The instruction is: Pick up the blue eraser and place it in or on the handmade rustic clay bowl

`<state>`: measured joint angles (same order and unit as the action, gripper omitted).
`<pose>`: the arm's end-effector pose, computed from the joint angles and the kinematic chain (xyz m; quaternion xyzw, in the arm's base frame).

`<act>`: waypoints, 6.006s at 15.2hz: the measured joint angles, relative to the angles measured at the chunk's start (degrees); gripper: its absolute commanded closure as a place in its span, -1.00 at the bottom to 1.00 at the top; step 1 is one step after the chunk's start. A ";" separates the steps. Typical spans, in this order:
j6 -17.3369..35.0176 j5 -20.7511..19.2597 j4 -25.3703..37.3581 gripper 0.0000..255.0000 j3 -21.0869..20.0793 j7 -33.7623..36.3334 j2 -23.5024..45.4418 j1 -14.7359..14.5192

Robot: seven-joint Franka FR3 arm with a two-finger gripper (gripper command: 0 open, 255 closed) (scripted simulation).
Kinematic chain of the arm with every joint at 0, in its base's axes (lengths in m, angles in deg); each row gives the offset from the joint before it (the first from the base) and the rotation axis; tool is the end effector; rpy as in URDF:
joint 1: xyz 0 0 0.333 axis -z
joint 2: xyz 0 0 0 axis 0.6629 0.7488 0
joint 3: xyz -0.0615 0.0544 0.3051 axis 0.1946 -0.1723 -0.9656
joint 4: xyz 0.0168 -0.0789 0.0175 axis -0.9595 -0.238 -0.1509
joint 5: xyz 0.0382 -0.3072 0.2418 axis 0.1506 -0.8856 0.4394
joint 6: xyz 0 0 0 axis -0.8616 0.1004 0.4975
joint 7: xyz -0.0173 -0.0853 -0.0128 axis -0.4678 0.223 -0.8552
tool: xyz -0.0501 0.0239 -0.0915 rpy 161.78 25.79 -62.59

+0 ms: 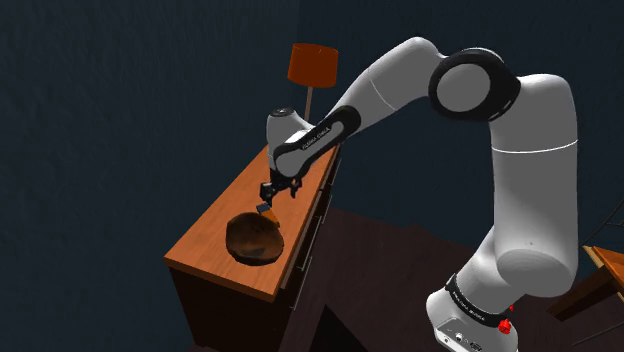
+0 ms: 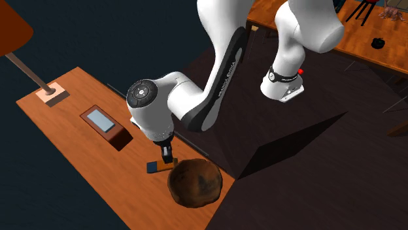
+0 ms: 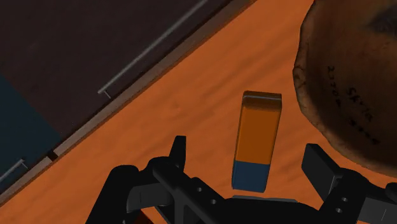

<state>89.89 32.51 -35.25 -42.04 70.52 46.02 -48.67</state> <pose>0.6009 0.1439 0.2002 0.9967 -0.0739 -0.0048 0.0342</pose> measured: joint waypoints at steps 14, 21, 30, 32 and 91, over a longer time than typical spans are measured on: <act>2.66 -1.17 16.69 -1.00 1.48 1.40 19.19 -2.23; 2.94 -1.22 16.76 1.00 1.52 1.46 19.50 -2.28; 3.09 -1.20 16.57 1.00 1.48 1.49 19.06 -2.26; 2.82 -1.17 16.57 1.00 1.47 1.46 18.99 -2.25; -1.94 -1.53 2.72 1.00 -3.40 16.59 1.77 -12.49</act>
<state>87.95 30.98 -32.53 -45.44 87.12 47.80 -61.17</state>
